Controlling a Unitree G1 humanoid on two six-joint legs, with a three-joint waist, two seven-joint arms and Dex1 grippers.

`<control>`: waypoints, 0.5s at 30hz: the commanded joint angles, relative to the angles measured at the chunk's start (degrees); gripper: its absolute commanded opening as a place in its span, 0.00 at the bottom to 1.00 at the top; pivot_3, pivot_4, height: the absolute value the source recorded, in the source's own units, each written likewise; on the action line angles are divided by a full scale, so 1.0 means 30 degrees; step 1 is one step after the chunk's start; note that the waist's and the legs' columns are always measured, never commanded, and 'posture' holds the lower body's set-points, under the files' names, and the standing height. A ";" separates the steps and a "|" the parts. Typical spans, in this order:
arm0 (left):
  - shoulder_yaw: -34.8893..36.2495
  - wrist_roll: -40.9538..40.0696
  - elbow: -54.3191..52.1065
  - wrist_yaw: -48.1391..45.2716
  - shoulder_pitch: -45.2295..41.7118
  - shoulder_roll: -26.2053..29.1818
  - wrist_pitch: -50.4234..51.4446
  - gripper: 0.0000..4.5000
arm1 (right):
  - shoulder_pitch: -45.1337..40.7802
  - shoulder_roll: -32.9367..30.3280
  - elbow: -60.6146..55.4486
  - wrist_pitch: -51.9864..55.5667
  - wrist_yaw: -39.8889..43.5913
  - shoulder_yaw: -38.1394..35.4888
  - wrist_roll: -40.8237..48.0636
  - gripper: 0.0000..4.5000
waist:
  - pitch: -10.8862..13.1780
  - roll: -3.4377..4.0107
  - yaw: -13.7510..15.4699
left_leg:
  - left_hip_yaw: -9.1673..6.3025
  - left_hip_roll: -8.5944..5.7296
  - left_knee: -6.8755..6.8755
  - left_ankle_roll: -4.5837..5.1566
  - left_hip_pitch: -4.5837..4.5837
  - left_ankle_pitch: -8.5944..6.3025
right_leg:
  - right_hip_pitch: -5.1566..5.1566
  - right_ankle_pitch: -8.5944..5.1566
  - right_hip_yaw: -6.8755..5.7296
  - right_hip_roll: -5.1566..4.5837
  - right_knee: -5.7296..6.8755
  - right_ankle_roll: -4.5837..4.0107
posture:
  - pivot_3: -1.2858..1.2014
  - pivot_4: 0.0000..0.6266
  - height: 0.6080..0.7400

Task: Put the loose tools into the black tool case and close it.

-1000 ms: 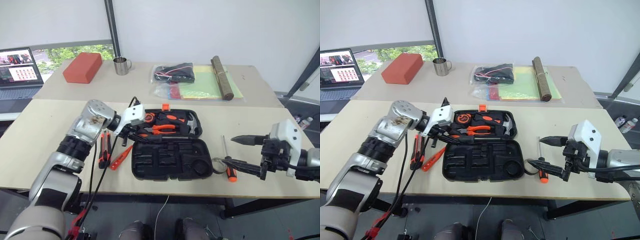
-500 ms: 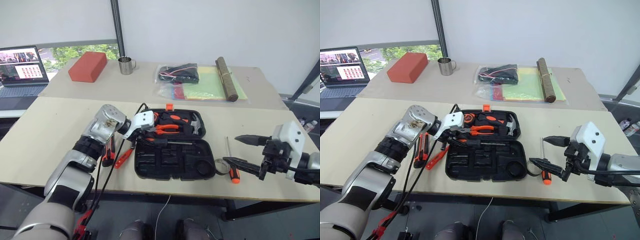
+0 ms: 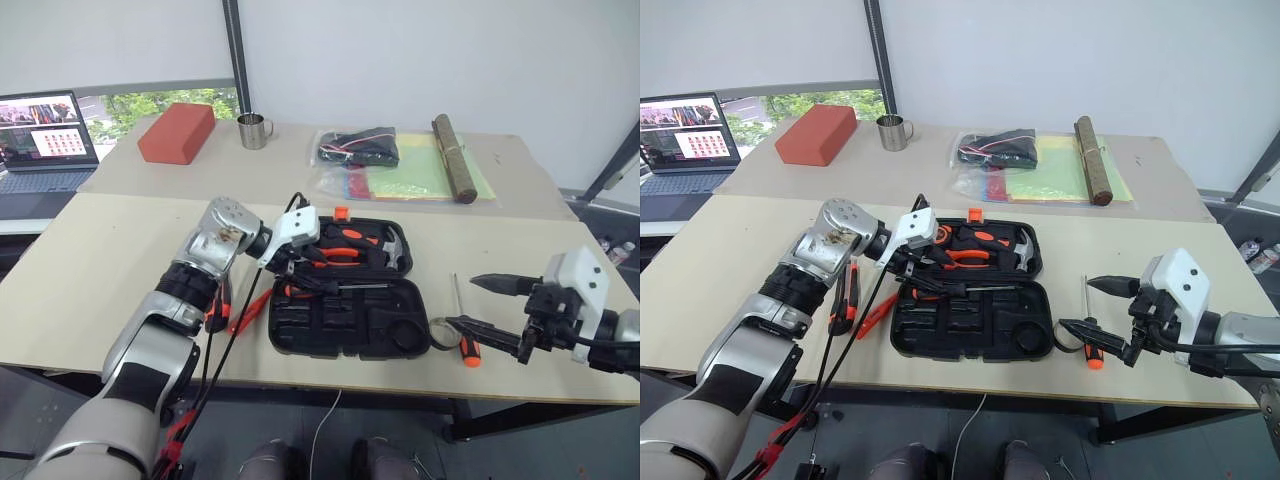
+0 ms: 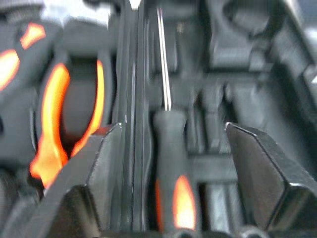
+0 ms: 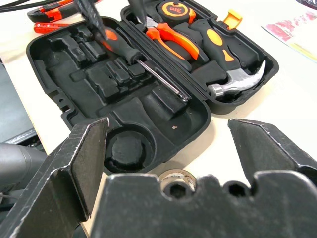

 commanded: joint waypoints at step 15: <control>-0.2581 0.3957 0.3616 0.3262 0.0807 -0.1653 -0.4637 0.00 | -0.0089 -0.0001 -0.0646 -0.0036 -0.0148 -0.0727 0.0489 1.00 | -0.0007 0.0009 0.0273 | -0.0043 -0.0005 0.0055 0.0020 0.0047 -0.0012 | 0.0105 0.0006 -0.0025 -0.0014 -0.0010 0.0006 | 0.52 0.24 0.97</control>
